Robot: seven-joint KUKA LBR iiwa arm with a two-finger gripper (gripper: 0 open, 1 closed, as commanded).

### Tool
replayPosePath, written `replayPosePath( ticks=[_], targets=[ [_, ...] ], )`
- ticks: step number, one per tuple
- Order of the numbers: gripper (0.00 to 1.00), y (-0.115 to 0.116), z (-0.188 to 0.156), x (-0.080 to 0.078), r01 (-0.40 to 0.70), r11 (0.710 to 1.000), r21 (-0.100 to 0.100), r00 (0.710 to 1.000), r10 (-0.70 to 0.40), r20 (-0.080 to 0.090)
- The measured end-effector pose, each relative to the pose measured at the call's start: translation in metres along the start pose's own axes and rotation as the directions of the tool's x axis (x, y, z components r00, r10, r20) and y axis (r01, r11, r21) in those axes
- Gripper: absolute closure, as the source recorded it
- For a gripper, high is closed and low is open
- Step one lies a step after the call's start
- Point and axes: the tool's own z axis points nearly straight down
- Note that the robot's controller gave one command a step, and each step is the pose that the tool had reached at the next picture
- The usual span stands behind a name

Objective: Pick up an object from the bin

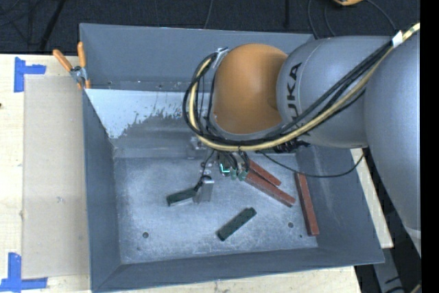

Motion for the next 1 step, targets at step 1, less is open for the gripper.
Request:
replayPosePath(
  ticks=[1],
  targets=[
    [0.00, -0.0006, -0.0041, -0.0019, -0.003, 1.000, -0.001, 1.000, 0.003, 0.007]
  ],
)
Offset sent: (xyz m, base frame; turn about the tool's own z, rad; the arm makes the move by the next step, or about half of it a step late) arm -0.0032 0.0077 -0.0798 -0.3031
